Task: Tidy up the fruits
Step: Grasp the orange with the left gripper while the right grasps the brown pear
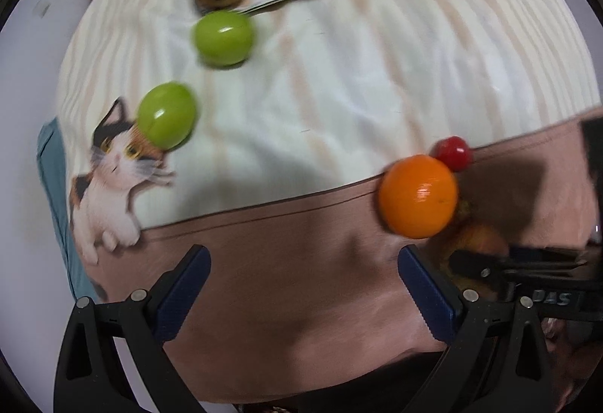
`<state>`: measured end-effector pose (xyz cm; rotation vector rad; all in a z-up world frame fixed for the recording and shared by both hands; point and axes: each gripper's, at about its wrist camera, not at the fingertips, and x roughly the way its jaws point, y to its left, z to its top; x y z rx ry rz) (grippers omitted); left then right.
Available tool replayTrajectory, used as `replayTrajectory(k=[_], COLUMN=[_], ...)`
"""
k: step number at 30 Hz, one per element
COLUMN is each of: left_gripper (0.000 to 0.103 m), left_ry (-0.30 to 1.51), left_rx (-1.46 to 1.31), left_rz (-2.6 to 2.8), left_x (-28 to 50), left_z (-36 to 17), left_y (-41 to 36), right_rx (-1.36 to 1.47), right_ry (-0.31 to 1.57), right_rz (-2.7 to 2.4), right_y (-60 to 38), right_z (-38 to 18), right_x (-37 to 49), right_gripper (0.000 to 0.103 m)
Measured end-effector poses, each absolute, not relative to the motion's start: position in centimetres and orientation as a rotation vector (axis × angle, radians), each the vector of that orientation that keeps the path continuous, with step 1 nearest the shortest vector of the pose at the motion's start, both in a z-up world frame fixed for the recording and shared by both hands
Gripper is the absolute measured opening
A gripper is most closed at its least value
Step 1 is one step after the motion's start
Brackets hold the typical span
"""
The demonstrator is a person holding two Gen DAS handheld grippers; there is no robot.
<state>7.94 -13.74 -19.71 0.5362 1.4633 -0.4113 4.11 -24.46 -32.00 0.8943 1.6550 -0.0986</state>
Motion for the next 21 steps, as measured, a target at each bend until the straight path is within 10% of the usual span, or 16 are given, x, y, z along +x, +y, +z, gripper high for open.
replayTrajectory(k=[9,14,21], left_gripper=[0.102,0.065,0.061], left_ry=[1.481,1.506,1.503], left_rx=[0.696,0.71,0.635], left_rz=[-0.599,-0.659,-0.584], left_x=[6.2,5.6,6.1], left_z=[-23.7,-25.6,-24.6], left_y=[-20.7,-23.1,-21.9], right_rx=[0.798,0.812,0.835], right_ry=[1.576,1.562,1.572], right_rz=[-0.175,-0.186,-0.198], right_y=[-28.9,-30.3,-29.8], right_z=[-29.0,-28.6,-29.5], right_x=[2.6,2.2,2.7], right_gripper=[0.066,0.066,0.067])
